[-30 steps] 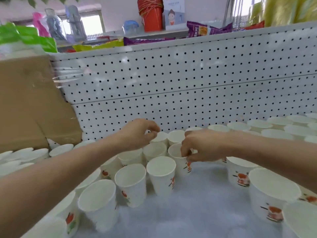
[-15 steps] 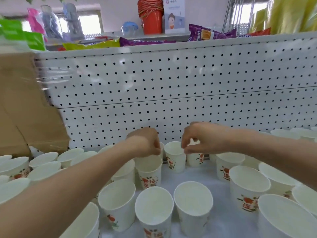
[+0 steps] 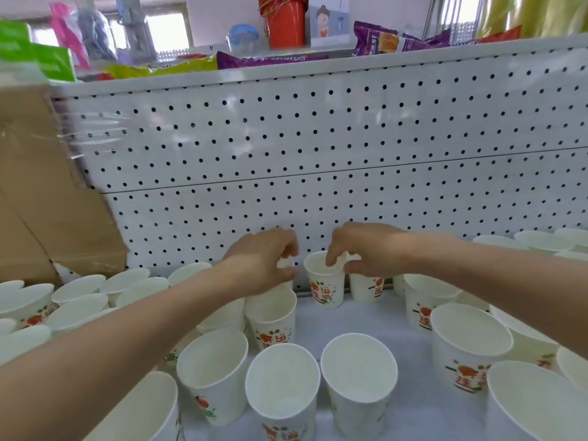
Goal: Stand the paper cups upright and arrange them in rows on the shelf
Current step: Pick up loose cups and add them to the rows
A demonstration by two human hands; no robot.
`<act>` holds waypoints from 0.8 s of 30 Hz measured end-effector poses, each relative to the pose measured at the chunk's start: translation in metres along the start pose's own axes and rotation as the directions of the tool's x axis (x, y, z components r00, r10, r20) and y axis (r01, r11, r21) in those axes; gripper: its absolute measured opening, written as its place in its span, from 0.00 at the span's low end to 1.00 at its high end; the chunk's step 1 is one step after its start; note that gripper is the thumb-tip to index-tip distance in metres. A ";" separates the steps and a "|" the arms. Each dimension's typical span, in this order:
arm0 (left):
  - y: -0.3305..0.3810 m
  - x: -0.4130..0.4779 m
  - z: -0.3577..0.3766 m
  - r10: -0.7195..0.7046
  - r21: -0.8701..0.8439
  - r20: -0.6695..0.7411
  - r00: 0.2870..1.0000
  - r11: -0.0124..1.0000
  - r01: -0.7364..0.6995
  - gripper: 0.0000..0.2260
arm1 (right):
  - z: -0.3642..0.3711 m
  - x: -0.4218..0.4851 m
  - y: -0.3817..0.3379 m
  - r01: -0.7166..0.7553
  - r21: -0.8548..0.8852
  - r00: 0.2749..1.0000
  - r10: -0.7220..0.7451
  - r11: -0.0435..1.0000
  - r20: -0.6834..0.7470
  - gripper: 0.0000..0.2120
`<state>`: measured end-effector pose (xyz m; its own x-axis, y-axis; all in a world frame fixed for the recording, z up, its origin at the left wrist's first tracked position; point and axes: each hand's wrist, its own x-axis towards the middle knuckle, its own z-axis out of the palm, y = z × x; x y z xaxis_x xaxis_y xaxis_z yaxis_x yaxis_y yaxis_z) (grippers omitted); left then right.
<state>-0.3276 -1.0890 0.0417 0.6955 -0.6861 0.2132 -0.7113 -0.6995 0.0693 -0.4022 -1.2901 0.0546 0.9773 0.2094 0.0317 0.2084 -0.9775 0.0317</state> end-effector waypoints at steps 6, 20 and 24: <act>0.025 0.014 0.000 0.135 -0.001 0.058 0.989 0.991 -0.136 0.10 | -0.014 -0.019 0.018 -0.093 -0.063 0.995 0.096 0.994 0.042 0.14; 0.036 0.019 0.000 0.125 -0.147 0.071 0.990 0.983 -0.113 0.10 | 0.004 -0.011 0.019 -0.164 -0.009 0.984 0.164 0.986 0.075 0.11; 0.012 0.005 -0.034 0.013 -0.310 -0.092 0.996 0.950 -0.041 0.07 | -0.003 -0.014 0.017 -0.137 -0.024 0.990 0.137 0.990 -0.008 0.13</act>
<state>-0.3357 -1.0943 0.0767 0.6737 -0.6743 0.3025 -0.7359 -0.5742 0.3589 -0.4123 -1.3098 0.0574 0.9963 0.0734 0.0437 0.0711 -0.9962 0.0510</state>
